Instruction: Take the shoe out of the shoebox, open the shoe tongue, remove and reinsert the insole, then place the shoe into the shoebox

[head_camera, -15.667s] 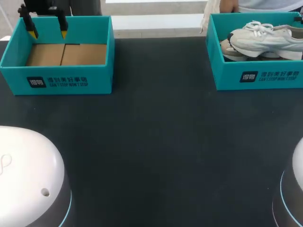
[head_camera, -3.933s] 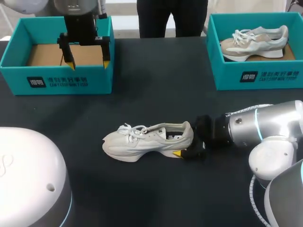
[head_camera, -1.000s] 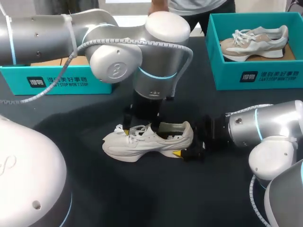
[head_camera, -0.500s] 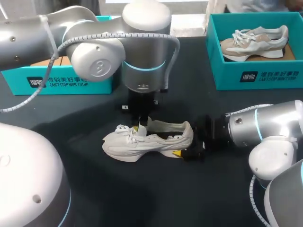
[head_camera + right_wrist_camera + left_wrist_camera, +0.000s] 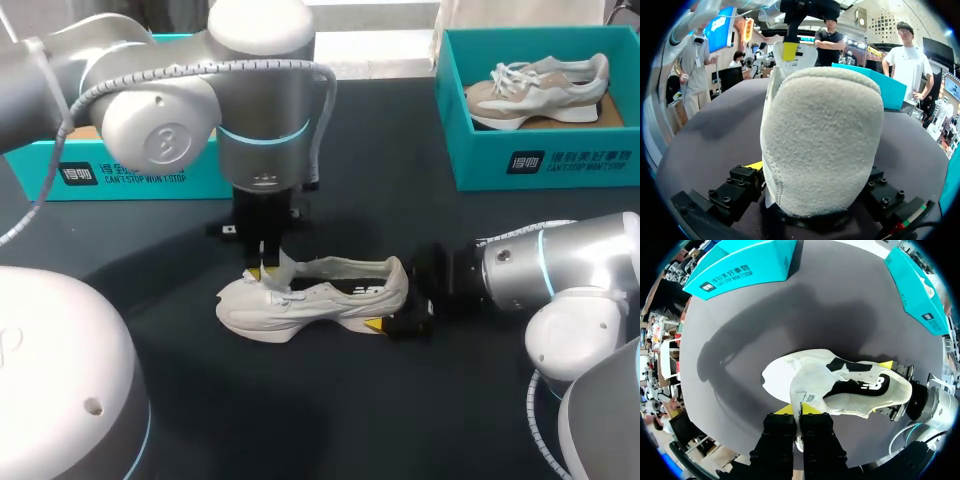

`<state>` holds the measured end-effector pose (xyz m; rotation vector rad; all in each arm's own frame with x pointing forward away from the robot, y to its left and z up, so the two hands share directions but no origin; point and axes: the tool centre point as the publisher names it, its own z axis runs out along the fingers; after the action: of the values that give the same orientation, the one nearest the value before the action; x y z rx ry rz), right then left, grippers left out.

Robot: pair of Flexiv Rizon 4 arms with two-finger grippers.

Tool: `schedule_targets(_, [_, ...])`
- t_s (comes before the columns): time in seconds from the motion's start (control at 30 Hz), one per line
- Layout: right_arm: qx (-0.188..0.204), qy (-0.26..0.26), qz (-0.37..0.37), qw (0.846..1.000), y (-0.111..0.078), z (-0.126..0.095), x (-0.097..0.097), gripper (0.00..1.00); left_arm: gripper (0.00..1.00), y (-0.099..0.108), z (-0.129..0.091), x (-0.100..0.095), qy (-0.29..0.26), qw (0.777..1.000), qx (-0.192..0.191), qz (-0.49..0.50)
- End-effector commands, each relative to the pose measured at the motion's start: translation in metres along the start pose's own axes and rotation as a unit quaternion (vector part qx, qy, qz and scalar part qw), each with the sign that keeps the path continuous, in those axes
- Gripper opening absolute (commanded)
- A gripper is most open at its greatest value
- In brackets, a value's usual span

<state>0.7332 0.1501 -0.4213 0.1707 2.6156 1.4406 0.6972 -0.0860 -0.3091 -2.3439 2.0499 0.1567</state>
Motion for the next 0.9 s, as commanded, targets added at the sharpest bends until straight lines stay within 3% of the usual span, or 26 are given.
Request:
schedule_targets(0.03, [0.002, -0.001, 0.000, 1.000, 0.000, 0.006, 0.000, 0.00, 0.00, -0.004, 0.016, -0.019, 0.021, 1.000, -0.010, -0.016])
schedule_targets(0.37, [0.002, -0.001, 0.000, 1.000, 0.000, 0.006, 0.000, 0.00, 0.00, -0.010, 0.057, -0.037, -0.006, 0.998, -0.048, -0.046])
schedule_targets(0.43, [0.002, -0.001, 0.000, 1.000, 0.000, 0.006, 0.000, 0.00, 0.05, -0.011, 0.064, -0.041, -0.009, 0.997, -0.058, -0.052])
schedule_targets(0.6, [0.002, -0.001, 0.000, 1.000, 0.000, 0.006, 0.000, 0.00, 0.46, -0.009, 0.071, -0.052, -0.014, 0.995, -0.069, -0.066])
schedule_targets(0.63, [0.002, -0.001, 0.000, 1.000, 0.000, 0.006, 0.000, 0.00, 0.71, -0.008, 0.073, -0.055, -0.013, 0.995, -0.072, -0.069])
schedule_targets(0.67, [0.002, -0.001, 0.000, 1.000, 0.000, 0.006, 0.000, 0.00, 0.87, -0.008, 0.074, -0.058, -0.013, 0.995, -0.074, -0.071])
schedule_targets(0.73, [0.002, -0.001, 0.000, 1.000, 0.000, 0.006, 0.000, 0.00, 1.00, -0.006, 0.074, -0.061, -0.009, 0.994, -0.080, -0.073])
schedule_targets(0.9, [0.002, -0.001, 0.000, 1.000, 0.000, 0.006, 0.000, 0.00, 1.00, -0.001, 0.055, -0.061, 0.007, 0.996, -0.071, -0.047])
